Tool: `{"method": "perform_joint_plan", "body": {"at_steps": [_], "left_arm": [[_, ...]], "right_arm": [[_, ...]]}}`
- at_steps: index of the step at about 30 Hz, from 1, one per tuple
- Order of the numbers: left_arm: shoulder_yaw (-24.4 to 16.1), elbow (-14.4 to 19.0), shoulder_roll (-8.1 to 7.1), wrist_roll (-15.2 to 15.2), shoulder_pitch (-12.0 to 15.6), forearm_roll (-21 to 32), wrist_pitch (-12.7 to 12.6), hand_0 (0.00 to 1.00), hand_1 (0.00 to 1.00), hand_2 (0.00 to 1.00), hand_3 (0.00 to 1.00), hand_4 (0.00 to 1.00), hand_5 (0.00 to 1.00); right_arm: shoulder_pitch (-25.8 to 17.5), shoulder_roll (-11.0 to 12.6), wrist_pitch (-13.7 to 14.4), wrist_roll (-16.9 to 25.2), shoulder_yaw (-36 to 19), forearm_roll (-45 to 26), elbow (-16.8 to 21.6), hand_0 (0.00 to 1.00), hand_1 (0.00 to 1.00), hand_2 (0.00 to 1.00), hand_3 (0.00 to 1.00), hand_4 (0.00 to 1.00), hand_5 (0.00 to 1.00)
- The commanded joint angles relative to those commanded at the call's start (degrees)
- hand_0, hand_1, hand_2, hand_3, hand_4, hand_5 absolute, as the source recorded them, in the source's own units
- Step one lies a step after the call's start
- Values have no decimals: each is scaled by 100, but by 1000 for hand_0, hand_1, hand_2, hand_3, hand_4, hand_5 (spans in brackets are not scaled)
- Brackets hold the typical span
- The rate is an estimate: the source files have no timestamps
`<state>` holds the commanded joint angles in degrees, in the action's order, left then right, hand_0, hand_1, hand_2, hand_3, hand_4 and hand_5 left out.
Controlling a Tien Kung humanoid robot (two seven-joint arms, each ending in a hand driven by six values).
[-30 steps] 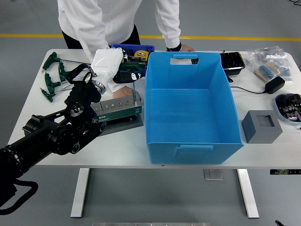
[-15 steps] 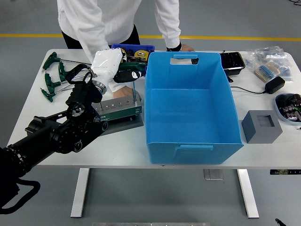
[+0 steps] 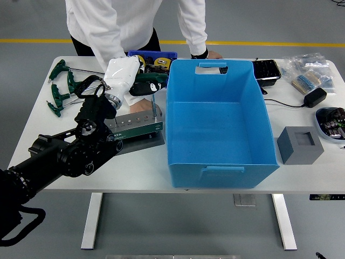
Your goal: Lift tool from toolbox,place it in box,lift tool from toolbox,place it in box
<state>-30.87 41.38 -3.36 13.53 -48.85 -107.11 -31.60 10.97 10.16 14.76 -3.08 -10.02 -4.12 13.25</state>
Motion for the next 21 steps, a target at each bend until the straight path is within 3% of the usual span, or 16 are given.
{"method": "perform_joint_plan", "body": {"at_steps": [11, 21], "left_arm": [[-24, -43, -19, -193, -10, -38, -137, 71, 12, 72, 103, 917, 661], [10, 89, -40, -174, 17, -49, 46, 56, 13, 80, 93, 911, 671]], "right_arm": [[30, 2, 9, 34, 69, -131, -8, 699, 719, 763, 610, 859, 777], [-33, -22, 26, -8, -1, -20, -4, 697, 722, 764, 611, 859, 775]]}}
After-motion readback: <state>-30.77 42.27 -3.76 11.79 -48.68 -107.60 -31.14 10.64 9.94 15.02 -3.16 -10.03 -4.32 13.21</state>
